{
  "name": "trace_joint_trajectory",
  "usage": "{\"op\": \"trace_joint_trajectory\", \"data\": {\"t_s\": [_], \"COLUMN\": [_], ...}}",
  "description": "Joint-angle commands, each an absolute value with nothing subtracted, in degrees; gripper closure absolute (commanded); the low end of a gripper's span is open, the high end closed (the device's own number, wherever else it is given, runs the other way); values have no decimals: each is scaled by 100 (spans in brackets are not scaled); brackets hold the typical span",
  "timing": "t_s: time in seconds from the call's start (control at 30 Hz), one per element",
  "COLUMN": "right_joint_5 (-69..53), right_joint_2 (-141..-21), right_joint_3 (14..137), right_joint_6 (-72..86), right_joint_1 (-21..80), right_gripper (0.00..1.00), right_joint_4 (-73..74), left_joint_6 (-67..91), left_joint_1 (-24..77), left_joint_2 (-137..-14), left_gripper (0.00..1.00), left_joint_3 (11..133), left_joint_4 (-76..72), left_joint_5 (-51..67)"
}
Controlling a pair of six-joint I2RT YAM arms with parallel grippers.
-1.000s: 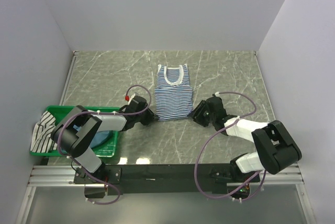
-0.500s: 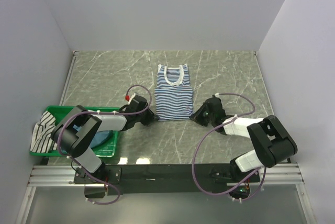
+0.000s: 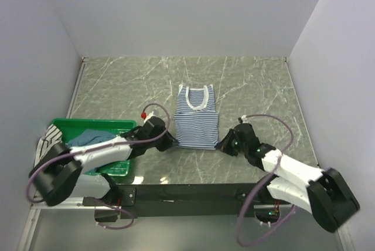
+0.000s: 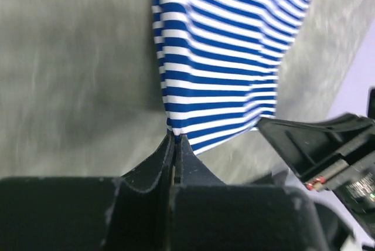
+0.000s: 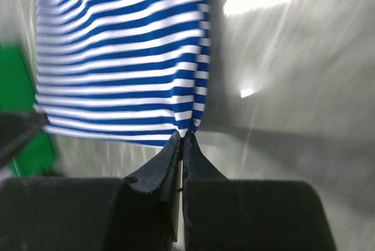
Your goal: Fold and stack the tank tops
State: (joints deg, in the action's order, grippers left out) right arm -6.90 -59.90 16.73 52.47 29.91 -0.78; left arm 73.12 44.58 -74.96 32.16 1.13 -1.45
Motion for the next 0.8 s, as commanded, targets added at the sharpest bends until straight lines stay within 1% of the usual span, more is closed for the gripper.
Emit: {"op": "trace_joint_trajectory", "data": {"t_s": [0.0,0.03,0.07,0.1,0.17,0.23,0.3,0.4,0.43,0.47,0.5,0.53,0.57,0.6,0.63,0.67,0.73,0.77], "right_joint_5": [-352,-291,-160,-132,-36,174,315,334,264,124,10,-383,-491,-631,-772,-921,-1097,-1334], "right_joint_2": [-4839,-4564,-4066,-3843,-3378,-3296,-3549,-4366,-4603,-5058,-5297,-5526,-5998,-6255,-6510,-7043,-7626,-8229], "right_joint_3": [1556,1651,1713,1810,2196,2730,3118,4040,4182,4288,4367,4525,4622,4727,4972,5123,5648,5878], "right_joint_6": [5431,5632,5721,5800,5897,5810,5661,5153,5055,4958,4861,4695,4615,4536,4379,4316,4167,4114], "right_joint_1": [3593,3951,4068,4165,4280,4271,4263,4123,4026,3912,3563,3386,3184,2999,2658,2506,2068,1961], "right_gripper": [100,100,100,100,100,100,100,100,100,100,100,100,100,100,100,100,100,100], "right_joint_4": [1167,1404,1859,2055,2572,2820,2970,2901,2848,2613,2445,2295,2068,1978,1882,1776,1697,1670], "left_joint_6": [7715,7786,7848,7927,7928,7893,7771,7411,7305,7173,6989,6900,6804,6629,6575,6513,6355,6311], "left_joint_1": [4842,5025,5114,5159,5221,5212,5168,4862,4504,4309,4115,3774,3579,3386,3062,2946,2630,2550], "left_joint_2": [-6543,-6330,-6119,-5769,-5521,-5344,-5396,-5746,-5879,-6010,-6290,-6450,-6634,-7071,-7319,-7556,-8373,-8654], "left_gripper": [99,99,99,99,100,100,99,99,99,99,100,99,99,99,99,99,99,99], "left_joint_3": [3041,3041,3102,3172,3426,3655,3989,4420,4499,4631,4701,4780,4955,5079,5228,5525,5878,6263], "left_joint_4": [1193,1500,1703,1879,2336,2574,2680,2506,2400,2217,1963,1821,1654,1391,1336,1205,924,836], "left_joint_5": [-544,-632,-711,-773,-887,-958,-1037,-897,-766,-391,-300,-229,-89,234,307,369,650,790]}}
